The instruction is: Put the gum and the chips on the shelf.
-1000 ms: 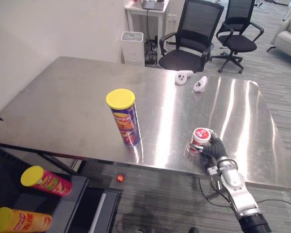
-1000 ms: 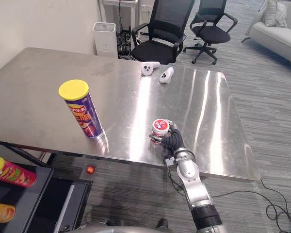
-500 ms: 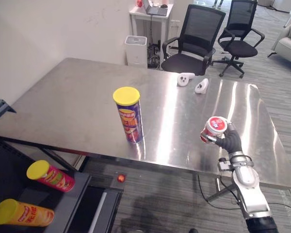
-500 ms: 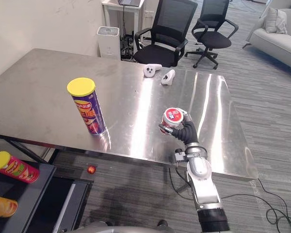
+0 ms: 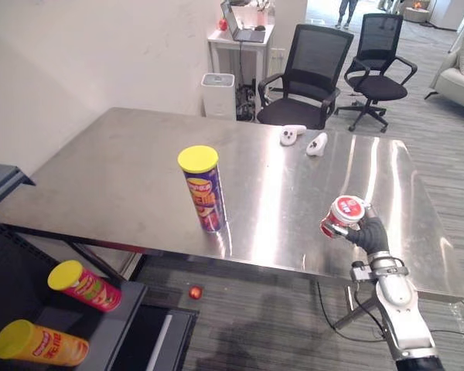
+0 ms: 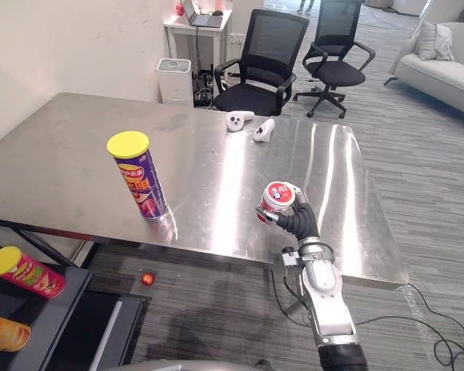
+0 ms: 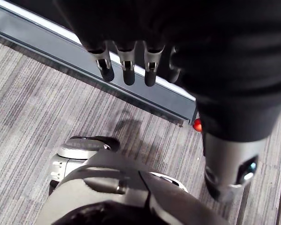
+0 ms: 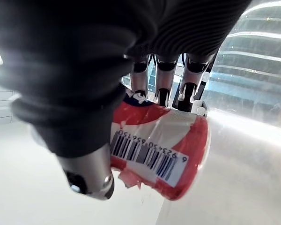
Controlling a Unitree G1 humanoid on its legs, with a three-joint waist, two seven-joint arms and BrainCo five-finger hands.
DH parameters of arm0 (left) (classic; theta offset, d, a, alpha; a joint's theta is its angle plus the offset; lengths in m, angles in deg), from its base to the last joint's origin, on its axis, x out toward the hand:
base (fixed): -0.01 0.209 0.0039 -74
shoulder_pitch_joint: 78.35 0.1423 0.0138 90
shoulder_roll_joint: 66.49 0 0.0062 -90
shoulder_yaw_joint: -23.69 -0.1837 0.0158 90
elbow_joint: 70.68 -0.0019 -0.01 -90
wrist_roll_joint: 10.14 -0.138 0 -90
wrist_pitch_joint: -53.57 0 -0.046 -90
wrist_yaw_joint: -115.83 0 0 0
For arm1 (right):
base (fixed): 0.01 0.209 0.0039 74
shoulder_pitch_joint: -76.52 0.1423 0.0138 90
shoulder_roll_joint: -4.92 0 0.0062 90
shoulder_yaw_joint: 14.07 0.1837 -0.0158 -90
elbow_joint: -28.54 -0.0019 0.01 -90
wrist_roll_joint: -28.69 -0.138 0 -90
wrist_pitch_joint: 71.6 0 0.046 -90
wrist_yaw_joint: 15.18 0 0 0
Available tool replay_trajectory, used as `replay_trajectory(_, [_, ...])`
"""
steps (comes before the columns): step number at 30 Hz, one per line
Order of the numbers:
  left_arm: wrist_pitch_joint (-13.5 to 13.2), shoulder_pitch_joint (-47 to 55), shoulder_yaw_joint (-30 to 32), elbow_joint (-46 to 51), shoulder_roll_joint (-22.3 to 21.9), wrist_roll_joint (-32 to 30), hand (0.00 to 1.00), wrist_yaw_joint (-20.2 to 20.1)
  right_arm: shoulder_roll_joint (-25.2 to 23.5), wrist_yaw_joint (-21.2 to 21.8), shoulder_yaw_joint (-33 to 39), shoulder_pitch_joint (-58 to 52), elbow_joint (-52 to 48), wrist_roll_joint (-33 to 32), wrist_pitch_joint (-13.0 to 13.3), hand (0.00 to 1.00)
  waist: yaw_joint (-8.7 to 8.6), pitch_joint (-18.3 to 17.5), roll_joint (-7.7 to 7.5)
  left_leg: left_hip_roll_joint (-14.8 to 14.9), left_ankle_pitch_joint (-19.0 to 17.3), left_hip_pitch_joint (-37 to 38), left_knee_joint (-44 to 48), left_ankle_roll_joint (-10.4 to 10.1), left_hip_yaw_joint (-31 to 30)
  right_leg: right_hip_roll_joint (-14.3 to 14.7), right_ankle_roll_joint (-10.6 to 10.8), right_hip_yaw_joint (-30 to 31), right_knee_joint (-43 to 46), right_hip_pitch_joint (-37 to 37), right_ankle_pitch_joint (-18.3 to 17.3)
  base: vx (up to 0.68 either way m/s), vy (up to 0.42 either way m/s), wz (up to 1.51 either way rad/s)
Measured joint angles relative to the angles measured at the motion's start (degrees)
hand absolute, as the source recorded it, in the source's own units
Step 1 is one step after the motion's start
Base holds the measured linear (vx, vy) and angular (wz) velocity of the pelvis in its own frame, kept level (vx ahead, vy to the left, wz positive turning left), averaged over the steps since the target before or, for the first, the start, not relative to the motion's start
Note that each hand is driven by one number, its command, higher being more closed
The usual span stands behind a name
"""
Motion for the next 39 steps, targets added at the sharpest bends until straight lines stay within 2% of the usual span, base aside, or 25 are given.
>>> replay_trajectory(5, [0.55,-0.54,1.73,0.22,-1.13,4.54,0.00,-0.05,0.02,-0.26,-1.45,3.26,3.31,-0.63,-0.04,1.00,1.78,1.12,1.02,0.40,0.98,-5.98,3.36,-0.62,-8.01,0.93,-0.84,-6.46,-0.09,0.70,-0.63,-0.07,-0.056,0.75])
replay_trajectory(7, [0.55,-0.79,1.64,0.67,-1.62,5.86,0.00,0.00,0.08,-0.73,-2.32,6.55,4.70,-0.64,-0.03,1.00,1.89,2.71,1.74,0.40,3.03,-8.30,3.33,-1.28,-12.32,1.16,-1.00,-10.76,0.91,0.30,-1.43,-0.10,-0.089,1.12])
replay_trajectory(8, [0.65,-1.09,1.61,0.83,-2.10,6.13,0.00,0.05,0.15,-0.87,-2.60,8.38,5.03,-0.64,-0.03,1.00,2.22,3.96,2.57,0.36,4.59,-9.18,1.72,-1.59,-13.56,1.12,-1.59,-12.89,2.23,-0.29,-2.72,-0.16,-0.097,0.99])
replay_trajectory(9, [1.01,-0.67,1.68,0.88,-2.88,6.21,0.00,0.26,0.13,-0.89,-2.92,9.38,4.97,-0.63,-0.03,1.00,3.40,4.38,3.66,1.13,5.45,-9.98,-1.30,0.60,-12.86,1.21,-2.44,-14.97,3.90,-1.36,-3.66,-0.18,-0.105,0.90])
replay_trajectory(10, [1.06,-0.39,1.74,0.93,-3.06,6.32,0.00,0.32,0.05,-0.89,-2.96,9.51,4.96,-0.63,-0.06,1.00,3.78,4.39,3.84,1.94,4.93,-9.97,-2.78,1.93,-10.32,1.14,-2.84,-16.25,4.17,-1.70,-3.89,-0.13,-0.103,0.98])
replay_trajectory(11, [1.07,-0.31,2.51,0.54,-2.94,6.51,0.00,0.39,0.05,-0.89,-2.92,9.50,4.95,-0.63,-0.07,1.00,4.01,4.33,2.77,3.13,2.85,-9.81,-5.04,6.18,-2.62,0.07,-2.93,-18.75,3.47,-1.73,-3.85,-0.05,-0.054,1.24])
replay_trajectory(12, [1.19,-0.64,3.37,0.36,-2.89,6.53,0.00,0.65,0.18,-1.12,-2.22,9.72,4.91,-0.61,-0.04,1.00,3.61,4.51,1.87,4.93,3.42,-12.15,-0.38,6.35,7.08,-1.83,-3.02,-22.25,4.31,-2.50,-3.94,-0.02,-0.009,1.27])
replay_trajectory(13, [1.26,-0.63,3.59,0.33,-3.02,6.52,0.00,0.65,0.34,-1.32,-1.70,9.85,4.92,-0.58,-0.15,1.00,3.62,4.49,2.11,5.80,4.03,-12.91,2.69,6.96,11.21,-2.60,-3.33,-23.87,5.51,-2.75,-4.25,0.03,0.089,1.20])
replay_trajectory(14, [1.67,-0.01,3.97,0.27,-3.43,6.45,0.00,0.65,0.52,-1.83,-0.51,9.74,4.91,-0.50,-0.53,1.00,3.17,4.32,2.74,7.52,5.31,-12.84,8.77,8.59,18.29,-3.54,-2.91,-26.21,7.55,-2.55,-5.03,0.03,0.133,1.16])
replay_trajectory(15, [1.83,0.34,4.00,0.32,-3.89,6.34,0.00,0.61,0.65,-2.48,0.87,9.22,4.82,-0.47,-0.65,1.00,2.43,3.66,3.97,8.21,6.40,-13.08,10.83,7.97,22.13,-3.58,-2.45,-28.39,9.80,-2.13,-5.76,0.03,0.114,1.28])
replay_trajectory(16, [1.81,0.31,4.00,0.64,-3.90,6.21,0.00,0.59,0.52,-2.62,1.98,9.02,4.83,-0.44,-1.04,1.00,1.87,3.42,4.51,8.06,7.06,-13.15,10.60,7.38,23.22,-3.73,-2.47,-29.35,9.96,-1.28,-5.73,-0.01,0.110,1.45])
replay_trajectory(18, [1.69,0.29,4.42,1.74,-3.44,5.87,0.00,0.63,0.44,-2.56,4.58,6.77,3.58,-0.32,-1.30,1.00,1.70,2.85,2.99,5.59,9.18,-12.06,4.34,5.42,23.64,-3.22,-2.50,-33.85,8.22,1.07,-5.80,-0.06,0.134,1.33])
replay_trajectory(20, [1.86,0.27,4.72,1.74,-3.47,5.84,0.00,0.63,0.07,-2.47,6.34,4.88,1.33,0.26,-1.26,1.00,1.38,2.26,3.14,3.46,10.19,-10.54,-3.74,5.08,22.76,-2.65,-1.96,-37.88,6.87,2.17,-6.02,-0.08,0.119,1.08])
replay_trajectory(21, [1.99,0.08,5.62,1.14,-3.48,5.53,0.00,0.60,-0.53,-2.46,7.48,3.90,1.18,0.66,-1.62,1.00,1.35,2.39,2.81,2.67,10.69,-9.89,-6.30,5.60,23.24,-2.86,-0.98,-40.01,7.06,2.87,-5.68,-0.09,0.101,0.95])
replay_trajectory(25, [2.24,1.05,6.11,1.05,-3.45,3.54,0.00,0.60,-0.62,-2.52,9.22,1.49,-0.07,0.76,-2.11,1.00,1.08,2.19,2.47,-0.37,12.50,-8.37,-10.50,6.39,21.78,-3.91,0.71,-42.56,7.30,4.65,-4.13,-0.07,0.084,0.49])
replay_trajectory(28, [2.20,1.07,6.07,1.08,-3.35,3.19,0.00,0.56,-1.99,-3.12,11.22,1.31,-0.07,0.89,-2.19,1.00,-0.10,1.88,2.09,-1.83,12.66,-9.41,-10.51,6.98,19.51,-4.31,0.74,-44.08,6.37,4.96,-2.49,-0.06,0.077,0.33])
replay_trajectory(31, [2.21,1.08,5.49,0.98,-3.11,3.06,0.00,0.55,-2.42,-4.68,12.46,0.27,0.07,2.90,-2.39,1.00,-0.32,1.76,1.98,-3.04,12.74,-9.40,-10.51,8.24,18.21,-5.51,0.60,-44.96,7.44,5.83,-1.75,-0.06,0.061,0.31])
replay_trajectory(32, [2.21,1.06,5.28,0.85,-3.03,3.05,0.00,0.53,-2.41,-4.79,12.57,0.27,0.16,2.98,-2.48,1.00,-0.36,1.76,1.98,-3.20,12.59,-9.41,-10.51,8.41,17.91,-6.04,0.61,-44.96,8.32,5.82,-1.75,-0.05,0.048,0.22])
replay_trajectory(34, [2.20,1.04,4.28,0.02,-2.98,3.08,0.00,0.53,-2.39,-4.89,12.71,0.28,0.44,3.16,-3.15,1.00,-0.28,1.67,2.19,-3.32,11.63,-9.01,-10.51,9.11,17.53,-8.88,0.56,-44.42,14.07,5.45,-1.78,-0.05,0.059,0.17])
replay_trajectory(35, [2.20,1.08,3.81,-0.11,-2.71,3.14,0.00,0.50,-2.39,-4.97,12.39,0.26,0.59,3.46,-3.80,1.00,-0.13,1.84,1.91,-3.47,11.27,-8.51,-10.50,9.19,17.25,-12.37,-0.16,-42.17,21.32,4.68,-1.91,-0.05,0.123,0.23])
replay_trajectory(36, [2.20,1.11,2.25,-0.01,-2.14,3.19,0.00,0.45,-2.44,-4.97,12.14,0.26,0.71,3.97,-3.90,1.00,-0.15,1.76,2.08,-3.72,11.59,-7.66,-10.47,8.82,15.56,-15.89,-6.81,-34.88,30.29,1.91,-1.27,-0.04,0.175,0.37])
replay_trajectory(37, [2.19,1.06,1.21,0.06,-1.79,3.20,0.00,0.43,-2.47,-4.98,12.16,0.19,0.90,4.28,-3.90,1.00,-0.43,1.79,2.13,-3.65,11.65,-7.36,-10.41,8.88,14.09,-16.62,-10.18,-28.98,34.36,-0.95,-0.59,-0.01,0.150,0.81])
replay_trajectory(38, [2.06,0.42,-0.62,0.56,-1.05,3.21,0.00,0.46,-2.77,-4.87,12.19,-0.04,1.57,4.58,-3.90,1.00,-1.62,2.08,2.12,-2.85,12.36,-7.49,-10.14,8.63,10.27,-12.40,-8.46,-14.04,37.33,-5.94,-5.41,0.00,0.084,1.30])
replay_trajectory(39, [1.97,-0.61,-1.14,0.70,0.24,3.23,0.00,0.50,-3.60,-4.86,12.49,-1.44,1.34,4.58,-3.94,1.00,-2.06,2.21,1.95,-2.41,12.79,-8.02,-10.33,8.23,6.43,-5.23,-7.33,-0.44,36.66,-9.64,-9.34,0.00,0.014,1.43])
